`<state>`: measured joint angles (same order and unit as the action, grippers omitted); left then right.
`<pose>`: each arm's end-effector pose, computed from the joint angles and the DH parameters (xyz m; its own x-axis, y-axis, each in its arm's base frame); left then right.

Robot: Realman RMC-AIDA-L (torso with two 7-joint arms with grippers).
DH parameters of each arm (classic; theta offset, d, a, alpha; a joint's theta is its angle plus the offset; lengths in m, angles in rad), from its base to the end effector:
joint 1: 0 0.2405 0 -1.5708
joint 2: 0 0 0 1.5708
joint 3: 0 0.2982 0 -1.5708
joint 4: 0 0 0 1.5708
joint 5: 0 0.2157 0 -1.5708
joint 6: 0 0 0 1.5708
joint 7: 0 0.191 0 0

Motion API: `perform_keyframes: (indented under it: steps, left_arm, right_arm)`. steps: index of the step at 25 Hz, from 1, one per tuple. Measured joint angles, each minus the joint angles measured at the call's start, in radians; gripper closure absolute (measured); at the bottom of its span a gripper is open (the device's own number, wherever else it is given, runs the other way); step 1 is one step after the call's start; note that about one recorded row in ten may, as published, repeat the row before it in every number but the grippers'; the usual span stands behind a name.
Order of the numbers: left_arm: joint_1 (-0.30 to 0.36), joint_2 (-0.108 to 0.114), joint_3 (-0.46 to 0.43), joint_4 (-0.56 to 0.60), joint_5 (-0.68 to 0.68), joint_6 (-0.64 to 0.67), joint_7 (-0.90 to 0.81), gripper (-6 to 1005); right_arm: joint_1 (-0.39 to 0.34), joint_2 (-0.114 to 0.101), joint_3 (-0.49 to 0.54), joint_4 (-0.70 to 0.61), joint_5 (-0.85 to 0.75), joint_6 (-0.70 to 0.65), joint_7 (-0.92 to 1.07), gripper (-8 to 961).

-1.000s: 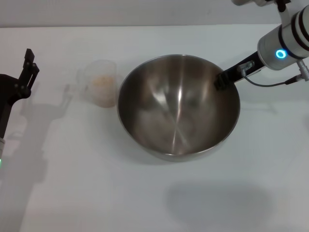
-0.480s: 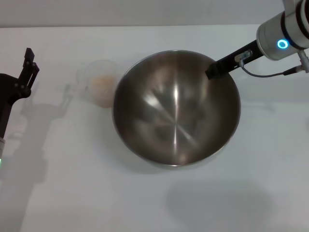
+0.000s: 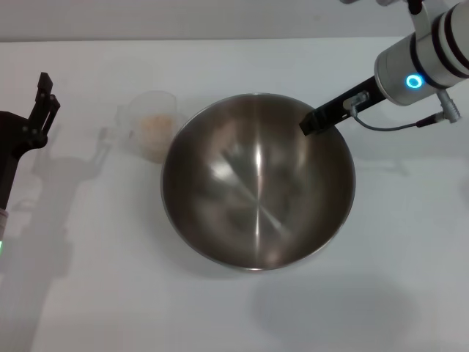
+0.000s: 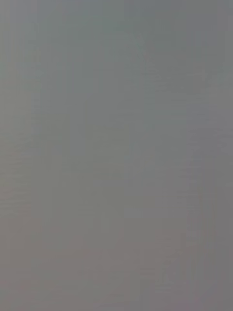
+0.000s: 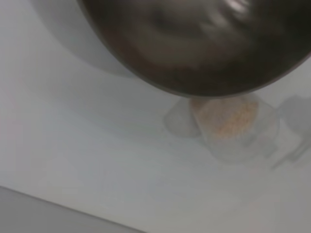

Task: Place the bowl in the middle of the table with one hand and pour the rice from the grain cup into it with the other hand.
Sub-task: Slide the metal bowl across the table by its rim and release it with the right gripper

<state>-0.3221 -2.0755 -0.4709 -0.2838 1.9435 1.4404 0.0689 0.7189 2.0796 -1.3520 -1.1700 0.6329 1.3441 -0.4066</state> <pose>-0.3365 0.3419 -0.0401 0.7275 -0.2342 0.6449 0.6349 -0.1267 -0.7621 0.1968 0.4369 -0.0810 0.6635 -0.7477 -0.0275 -0.6852 -0.5924 -0.4238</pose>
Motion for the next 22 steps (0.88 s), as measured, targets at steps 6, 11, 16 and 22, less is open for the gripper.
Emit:
perform_keyframes:
  steps: [6, 11, 16, 22]
  left_arm:
    - [0.001, 0.0, 0.0, 0.0, 0.004, 0.002, 0.0, 247]
    - [0.001, 0.0, 0.0, 0.0, 0.004, 0.009, 0.0, 249]
    - [0.002, 0.0, 0.0, 0.0, 0.005, 0.017, 0.0, 251]
    - [0.003, 0.0, 0.0, 0.0, 0.003, 0.018, 0.0, 253]
  right_arm:
    - [0.003, 0.0, -0.005, 0.024, -0.016, -0.004, 0.005, 926]
    - [0.003, -0.001, -0.012, 0.026, -0.062, 0.001, 0.026, 928]
    - [0.006, -0.001, -0.012, 0.025, -0.074, -0.002, 0.028, 931]
    - [0.008, -0.001, -0.025, -0.013, -0.084, 0.001, 0.028, 785]
